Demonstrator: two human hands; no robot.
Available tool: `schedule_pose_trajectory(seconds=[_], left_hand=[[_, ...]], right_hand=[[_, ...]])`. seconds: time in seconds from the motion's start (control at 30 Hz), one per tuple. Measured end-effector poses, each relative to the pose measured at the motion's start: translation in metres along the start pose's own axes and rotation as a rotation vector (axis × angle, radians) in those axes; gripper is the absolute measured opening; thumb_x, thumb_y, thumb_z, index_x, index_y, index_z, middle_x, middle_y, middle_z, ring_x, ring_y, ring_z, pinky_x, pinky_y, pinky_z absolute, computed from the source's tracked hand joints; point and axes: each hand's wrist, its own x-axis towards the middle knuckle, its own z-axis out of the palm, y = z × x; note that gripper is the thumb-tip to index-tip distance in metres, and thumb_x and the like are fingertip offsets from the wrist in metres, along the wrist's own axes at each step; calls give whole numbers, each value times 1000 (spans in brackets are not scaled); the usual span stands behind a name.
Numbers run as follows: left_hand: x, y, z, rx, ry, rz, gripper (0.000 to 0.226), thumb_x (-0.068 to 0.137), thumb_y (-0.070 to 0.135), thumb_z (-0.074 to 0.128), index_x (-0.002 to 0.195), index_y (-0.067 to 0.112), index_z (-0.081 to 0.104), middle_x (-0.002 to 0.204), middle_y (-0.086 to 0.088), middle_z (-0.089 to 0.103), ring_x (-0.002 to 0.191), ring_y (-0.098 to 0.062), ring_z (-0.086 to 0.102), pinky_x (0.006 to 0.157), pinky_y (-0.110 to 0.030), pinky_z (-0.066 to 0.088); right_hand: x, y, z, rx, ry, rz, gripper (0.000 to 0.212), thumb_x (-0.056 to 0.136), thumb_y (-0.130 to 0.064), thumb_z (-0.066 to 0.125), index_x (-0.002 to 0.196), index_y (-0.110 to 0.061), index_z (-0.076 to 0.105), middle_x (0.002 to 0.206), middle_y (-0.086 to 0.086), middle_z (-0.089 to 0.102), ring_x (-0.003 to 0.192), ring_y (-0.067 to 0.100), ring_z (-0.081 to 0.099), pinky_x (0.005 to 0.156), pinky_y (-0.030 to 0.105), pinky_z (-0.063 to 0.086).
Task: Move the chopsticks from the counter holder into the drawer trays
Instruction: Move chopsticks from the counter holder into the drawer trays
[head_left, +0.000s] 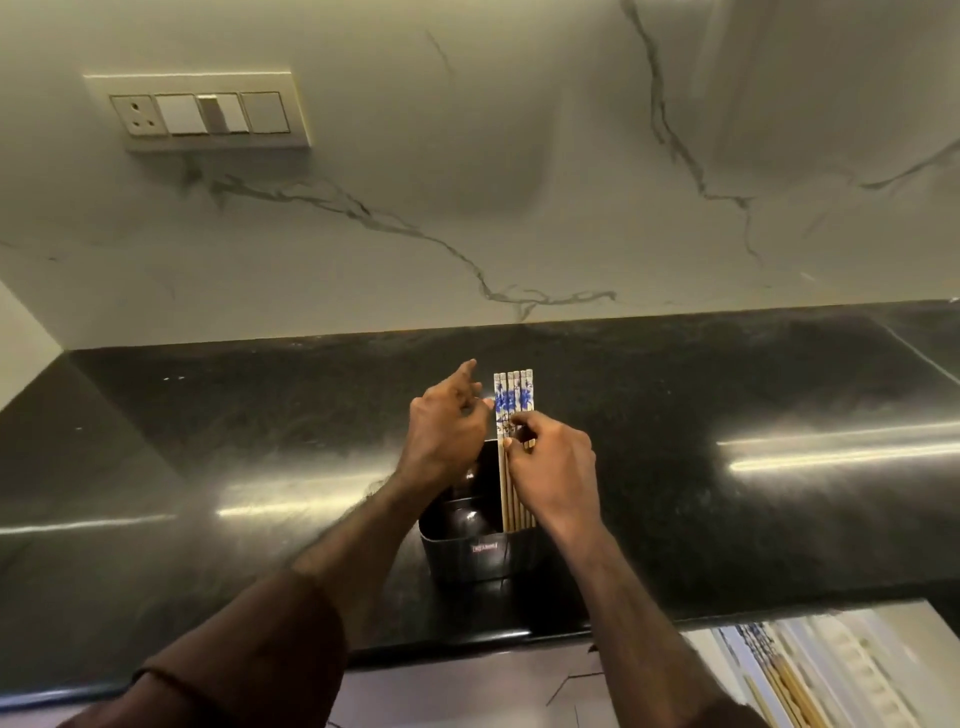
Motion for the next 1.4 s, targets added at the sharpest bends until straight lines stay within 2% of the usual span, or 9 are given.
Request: schedule_pose_trajectory(seconds=[0.17,0.3,0.53,0.67,0.8,0.9,1.07,1.23,1.4], left_hand=[[16,-11,16,-158,-38,-188,55,90,21,66,141,12,46,128,-4,64,110,-4,61,83,-9,43],[25,-19,26,-247,-26,-240,45,88,18,68,131,10,58,116,-2,71,92,3,65,70,-3,48],[38,-26,29,-455,-88,-345,21,83,12,74,104,11,73,93,-2,76,88,-13,73,86,-36,58],[36,-28,27,-460,-129,-337,12,80,11,76,92,14,74,83,-1,77,82,-15,74,81,-34,59],[34,-26,25,-468,-97,-344,13,78,5,77,91,8,74,82,-5,77,80,-18,75,77,-32,59],[32,-24,21,-493,-87,-360,14,79,4,76,92,7,73,78,-5,77,76,-19,75,73,-32,60],[26,-18,4,-548,-85,-328,16,78,7,77,93,10,73,80,-4,77,78,-18,75,68,-28,59],[25,1,-29,-593,-83,-241,17,77,9,76,94,11,73,87,-7,76,85,-19,74,73,-28,59],[20,38,-64,-603,-88,-145,18,74,8,78,91,13,73,88,-9,76,85,-21,74,75,-30,59]], right_hand=[[5,7,7,-1,14,21,34,89,-22,63,123,-22,63,108,-3,71,94,8,66,86,33,56],[7,9,12,-16,14,39,36,90,-25,63,125,-21,62,104,-4,71,87,6,65,80,27,55],[13,8,15,-22,-21,46,36,90,-24,63,126,-20,61,97,-4,71,80,4,63,74,24,55],[14,7,16,-19,-41,43,35,91,-25,62,126,-20,61,99,-4,72,78,2,60,66,12,46],[14,5,16,-1,-68,41,35,91,-23,62,126,-21,61,106,-2,71,89,6,65,80,22,54],[13,4,15,15,-74,38,35,90,-21,64,125,-21,62,102,-4,71,87,6,65,80,22,54],[9,-1,14,41,-114,33,29,88,-30,67,115,-21,65,90,-8,69,74,1,60,63,10,44],[7,-7,9,141,-231,31,25,85,-31,70,109,-22,68,96,-6,72,85,3,65,80,24,55],[5,-18,-5,243,-273,0,19,86,-30,70,102,-21,73,88,-6,74,82,4,68,80,31,57]])
